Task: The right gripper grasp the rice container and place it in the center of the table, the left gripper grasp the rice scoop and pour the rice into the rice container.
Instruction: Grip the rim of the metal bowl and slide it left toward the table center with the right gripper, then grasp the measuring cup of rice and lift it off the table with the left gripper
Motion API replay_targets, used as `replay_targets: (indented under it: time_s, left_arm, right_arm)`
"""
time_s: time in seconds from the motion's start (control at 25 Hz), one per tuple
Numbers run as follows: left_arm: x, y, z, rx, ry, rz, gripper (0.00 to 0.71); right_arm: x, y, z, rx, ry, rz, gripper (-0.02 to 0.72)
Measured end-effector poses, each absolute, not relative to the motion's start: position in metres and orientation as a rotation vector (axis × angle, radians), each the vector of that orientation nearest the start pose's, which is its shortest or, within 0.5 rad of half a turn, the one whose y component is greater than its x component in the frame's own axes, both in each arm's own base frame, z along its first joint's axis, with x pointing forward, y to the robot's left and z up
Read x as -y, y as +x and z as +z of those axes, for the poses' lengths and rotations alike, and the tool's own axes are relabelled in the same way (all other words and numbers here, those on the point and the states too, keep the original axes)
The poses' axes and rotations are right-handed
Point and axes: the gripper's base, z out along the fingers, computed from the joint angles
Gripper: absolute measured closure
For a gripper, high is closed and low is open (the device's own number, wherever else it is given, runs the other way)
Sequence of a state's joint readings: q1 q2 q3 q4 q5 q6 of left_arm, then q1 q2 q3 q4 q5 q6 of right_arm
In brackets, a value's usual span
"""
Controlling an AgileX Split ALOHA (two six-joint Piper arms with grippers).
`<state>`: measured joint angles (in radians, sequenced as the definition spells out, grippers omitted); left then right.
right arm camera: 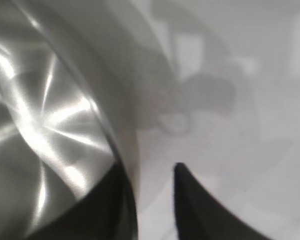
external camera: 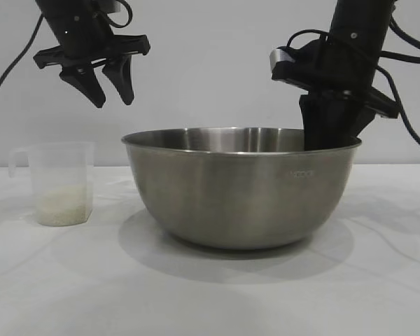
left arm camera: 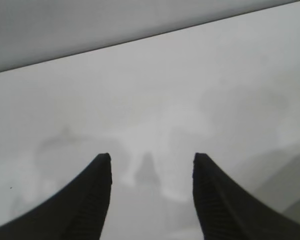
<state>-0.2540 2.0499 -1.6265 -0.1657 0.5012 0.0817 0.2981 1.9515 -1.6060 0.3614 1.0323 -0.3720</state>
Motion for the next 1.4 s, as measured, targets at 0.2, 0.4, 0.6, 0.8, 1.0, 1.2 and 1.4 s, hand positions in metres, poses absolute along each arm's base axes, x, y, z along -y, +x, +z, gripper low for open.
replay_targets:
  time_s: [0.2, 0.4, 0.6, 0.8, 1.0, 1.2, 1.4]
  left_arm:
    - [0.125, 0.451, 0.23, -2.396, 0.267, -0.244, 0.385]
    - [0.125, 0.451, 0.23, -2.398, 0.267, -0.244, 0.385]
    - [0.124, 0.45, 0.233, -2.399, 0.269, -0.245, 0.385]
    - [0.124, 0.45, 0.233, -2.402, 0.269, -0.245, 0.385]
    - [0.124, 0.45, 0.233, -2.402, 0.27, -0.244, 0.385]
    - [0.124, 0.448, 0.238, -2.392, 0.271, -0.243, 0.385]
    - [0.122, 0.446, 0.248, -2.37, 0.287, -0.225, 0.385]
  right_arm:
    - [-0.134, 0.355, 0.263, -2.491, -0.742, 0.392, 0.294]
    - [-0.116, 0.311, 0.239, -2.382, -0.717, 0.307, 0.294]
    - [-0.088, 0.275, 0.234, -2.291, -0.538, 0.228, 0.294]
    - [-0.053, 0.254, 0.246, -2.28, -0.343, 0.227, 0.294]
    - [-0.048, 0.22, 0.281, -2.169, -0.38, 0.248, 0.294]
    - [-0.051, 0.18, 0.308, -2.121, -0.437, 0.339, 0.294]
    - [-0.051, 0.145, 0.312, -2.204, -0.495, 0.405, 0.294]
